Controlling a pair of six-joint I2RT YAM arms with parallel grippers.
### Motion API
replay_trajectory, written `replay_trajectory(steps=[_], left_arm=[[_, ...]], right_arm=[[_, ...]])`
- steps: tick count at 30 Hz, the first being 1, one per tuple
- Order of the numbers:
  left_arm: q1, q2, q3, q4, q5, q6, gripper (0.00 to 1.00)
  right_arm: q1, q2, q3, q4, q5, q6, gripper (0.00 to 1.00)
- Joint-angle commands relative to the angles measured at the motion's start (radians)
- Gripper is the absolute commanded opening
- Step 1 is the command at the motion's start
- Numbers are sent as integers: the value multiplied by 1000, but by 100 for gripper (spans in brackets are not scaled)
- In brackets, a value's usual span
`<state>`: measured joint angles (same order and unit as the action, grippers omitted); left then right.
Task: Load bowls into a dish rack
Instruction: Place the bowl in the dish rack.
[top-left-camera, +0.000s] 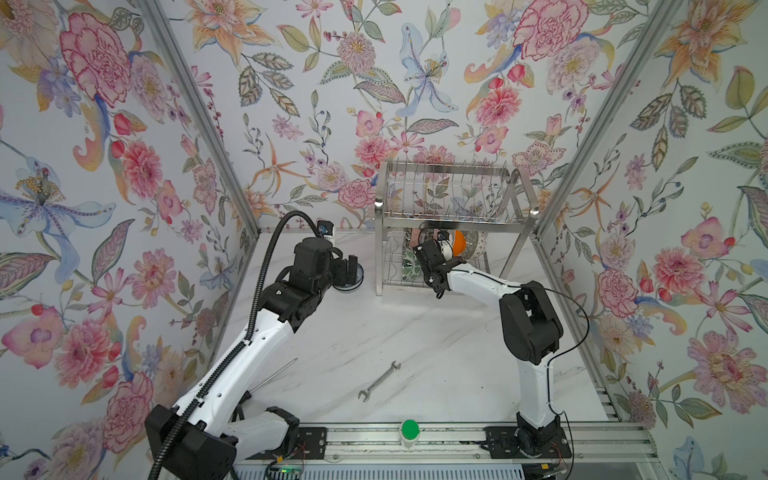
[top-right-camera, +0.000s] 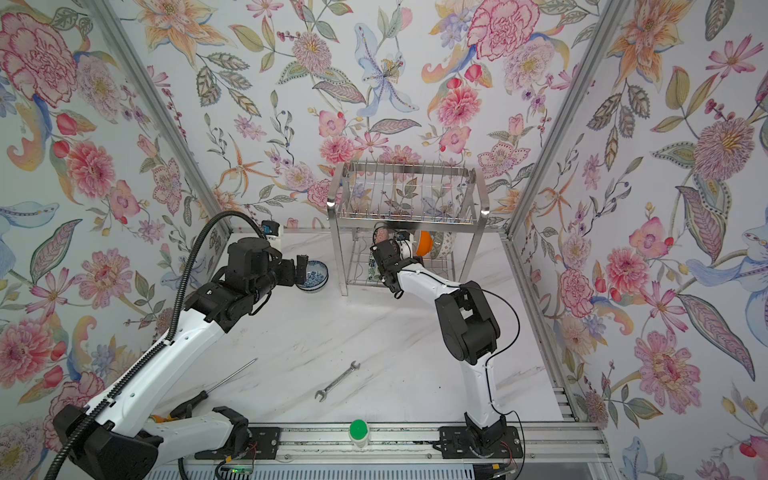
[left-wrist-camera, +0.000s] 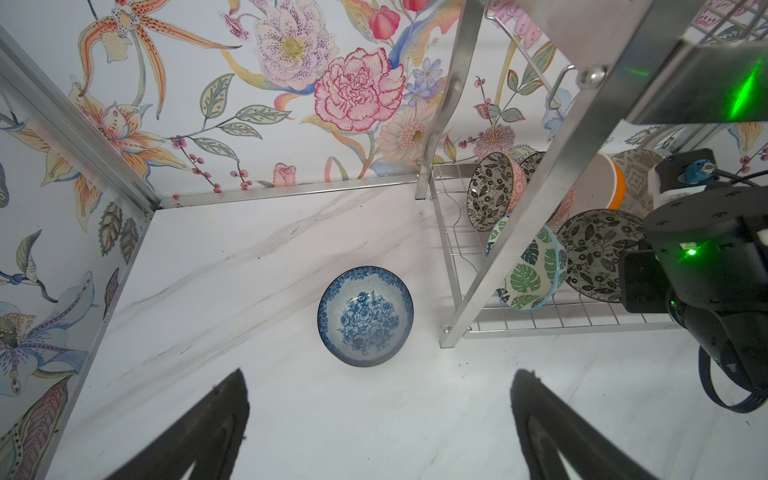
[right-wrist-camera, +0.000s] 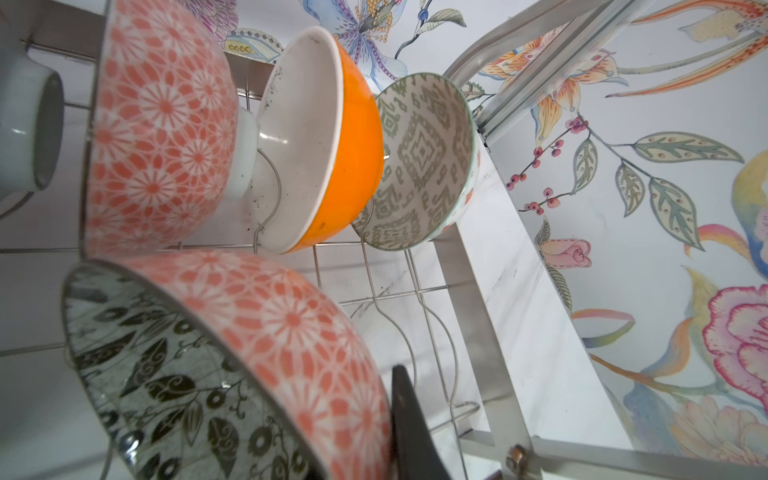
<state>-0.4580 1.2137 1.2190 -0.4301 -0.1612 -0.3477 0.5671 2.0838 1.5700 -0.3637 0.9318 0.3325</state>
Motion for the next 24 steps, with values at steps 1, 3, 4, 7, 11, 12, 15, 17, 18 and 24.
replay_trajectory(steps=[1, 3, 4, 7, 11, 12, 15, 17, 18, 24], left_arm=[[7, -13, -7, -25, 3, 3, 99], [7, -13, -6, -25, 3, 3, 99], [7, -11, -5, -25, 2, 4, 99], [8, -11, -3, -28, 2, 6, 99], [8, -19, -1, -31, -3, 8, 99], [8, -20, -1, -33, -4, 8, 99], [8, -23, -3, -34, -5, 7, 99], [10, -26, -4, -34, -7, 9, 99], [10, -27, -3, -35, -7, 9, 99], [14, -28, -2, -36, -1, 15, 99]], right_arm=[[-1, 21, 36, 2, 13, 25, 0], [1, 29, 42, -2, 15, 30, 0], [1, 31, 43, -2, 15, 32, 0], [3, 40, 51, -3, 10, 32, 0], [7, 52, 67, -4, 12, 32, 3], [9, 54, 69, -3, 13, 32, 4], [13, 62, 77, -4, 15, 32, 6], [14, 66, 80, -4, 20, 30, 7], [15, 68, 81, -6, 22, 30, 6], [17, 80, 87, -15, 77, 27, 0]])
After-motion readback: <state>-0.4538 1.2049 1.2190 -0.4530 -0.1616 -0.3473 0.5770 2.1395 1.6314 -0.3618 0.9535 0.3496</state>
